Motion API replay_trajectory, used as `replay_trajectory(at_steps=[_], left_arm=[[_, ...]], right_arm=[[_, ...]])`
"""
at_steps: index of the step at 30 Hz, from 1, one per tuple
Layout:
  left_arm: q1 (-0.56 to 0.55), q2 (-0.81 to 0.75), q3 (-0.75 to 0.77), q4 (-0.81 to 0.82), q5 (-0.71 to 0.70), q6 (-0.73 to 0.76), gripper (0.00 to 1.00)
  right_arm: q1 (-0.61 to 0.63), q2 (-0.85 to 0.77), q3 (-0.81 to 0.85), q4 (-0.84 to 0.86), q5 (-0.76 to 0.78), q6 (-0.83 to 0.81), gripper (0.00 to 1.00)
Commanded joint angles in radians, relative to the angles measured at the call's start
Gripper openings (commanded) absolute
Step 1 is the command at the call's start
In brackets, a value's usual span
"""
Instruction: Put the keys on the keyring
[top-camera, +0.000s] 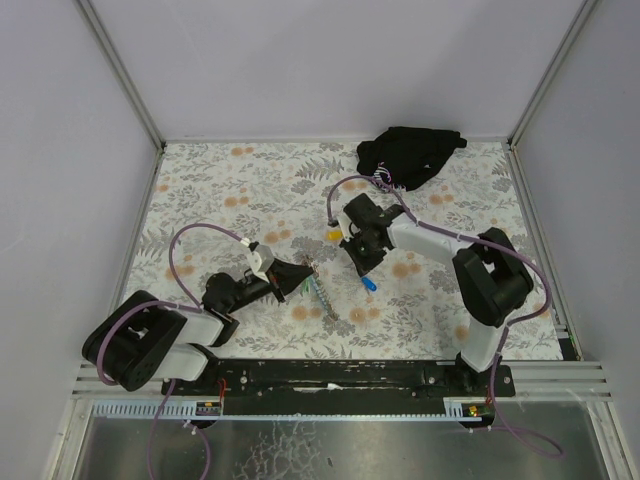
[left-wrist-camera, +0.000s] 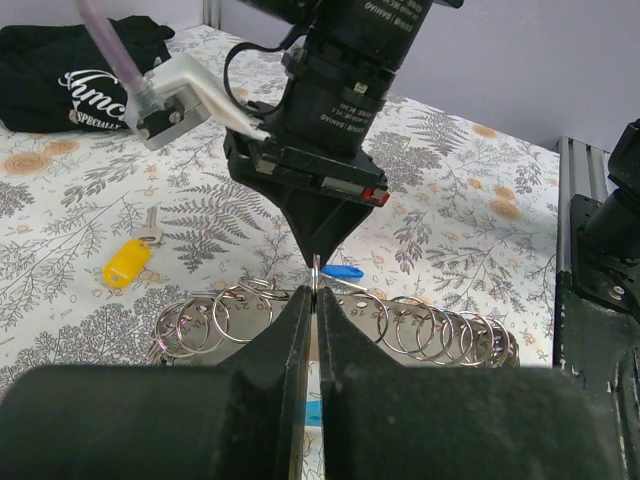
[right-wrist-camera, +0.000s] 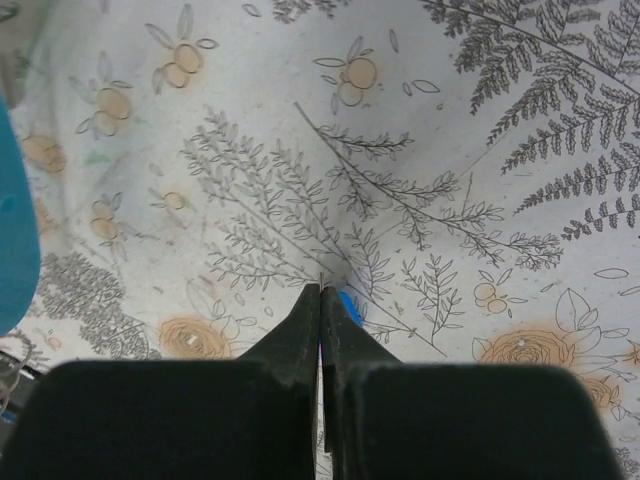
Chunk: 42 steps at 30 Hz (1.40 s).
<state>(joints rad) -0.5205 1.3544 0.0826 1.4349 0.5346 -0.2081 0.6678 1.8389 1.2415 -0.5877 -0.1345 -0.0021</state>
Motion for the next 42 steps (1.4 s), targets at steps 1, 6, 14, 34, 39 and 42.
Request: replay_trajectory(at_steps=[1, 6, 14, 34, 39, 42], left_arm=[[0.007, -0.029, 0.005, 0.044, 0.005, 0.016, 0.01], [0.007, -0.027, 0.008, 0.046, 0.016, 0.016, 0.01], [0.007, -0.026, 0.010, 0.044, 0.017, 0.017, 0.01], [0.007, -0.032, 0.011, 0.027, 0.011, 0.024, 0.02], [0.007, -0.035, 0.009, 0.029, 0.010, 0.021, 0.03], [0.006, -0.037, 0.008, 0.031, 0.008, 0.020, 0.03]], right_arm=[[0.009, -0.114, -0.051, 0.084, -0.079, -0.052, 0.00], [0.009, -0.171, -0.102, 0.144, -0.110, -0.079, 0.00], [0.010, -0.059, -0.039, 0.030, -0.072, -0.075, 0.00], [0.077, 0.182, 0.250, -0.168, 0.081, -0.052, 0.12], [0.078, 0.098, 0.191, -0.087, 0.039, -0.038, 0.25], [0.078, 0.007, 0.114, -0.008, 0.018, -0.023, 0.31]])
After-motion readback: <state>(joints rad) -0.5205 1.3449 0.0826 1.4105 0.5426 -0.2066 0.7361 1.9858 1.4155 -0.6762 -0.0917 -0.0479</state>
